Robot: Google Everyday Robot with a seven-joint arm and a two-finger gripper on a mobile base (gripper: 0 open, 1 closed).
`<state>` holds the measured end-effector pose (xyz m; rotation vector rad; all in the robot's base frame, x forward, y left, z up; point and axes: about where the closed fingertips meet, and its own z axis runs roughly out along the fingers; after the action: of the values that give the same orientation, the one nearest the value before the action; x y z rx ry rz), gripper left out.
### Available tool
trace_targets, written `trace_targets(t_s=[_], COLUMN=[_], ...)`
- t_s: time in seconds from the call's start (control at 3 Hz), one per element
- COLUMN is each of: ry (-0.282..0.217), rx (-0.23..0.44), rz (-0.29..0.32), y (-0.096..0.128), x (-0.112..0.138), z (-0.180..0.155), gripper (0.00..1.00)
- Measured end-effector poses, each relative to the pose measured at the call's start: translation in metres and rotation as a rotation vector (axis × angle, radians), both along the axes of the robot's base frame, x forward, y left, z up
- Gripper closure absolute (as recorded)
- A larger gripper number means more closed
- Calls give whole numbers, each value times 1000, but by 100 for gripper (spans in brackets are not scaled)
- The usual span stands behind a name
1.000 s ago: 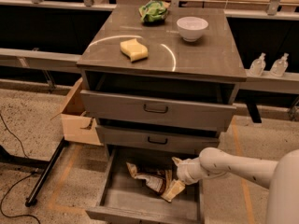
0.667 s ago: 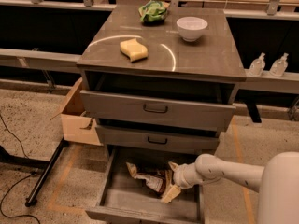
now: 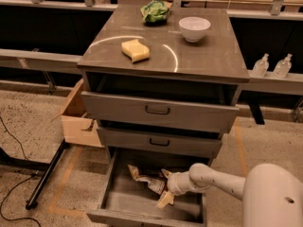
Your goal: Pick brown chip bag from bottom drawer and place on counter
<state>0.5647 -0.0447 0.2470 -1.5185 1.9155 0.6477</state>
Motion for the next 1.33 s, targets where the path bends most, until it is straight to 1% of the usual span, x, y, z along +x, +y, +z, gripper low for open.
trace_targets(t_s=[0.33, 0.67, 1.0, 1.33], ry=[-34, -72, -93, -100], rx=[30, 28, 6, -10], rz=[49, 80, 107, 121], y=[18, 29, 39, 46], x=[14, 31, 42, 44], z=[-25, -40, -54, -57], gripper=[0, 0, 26, 49])
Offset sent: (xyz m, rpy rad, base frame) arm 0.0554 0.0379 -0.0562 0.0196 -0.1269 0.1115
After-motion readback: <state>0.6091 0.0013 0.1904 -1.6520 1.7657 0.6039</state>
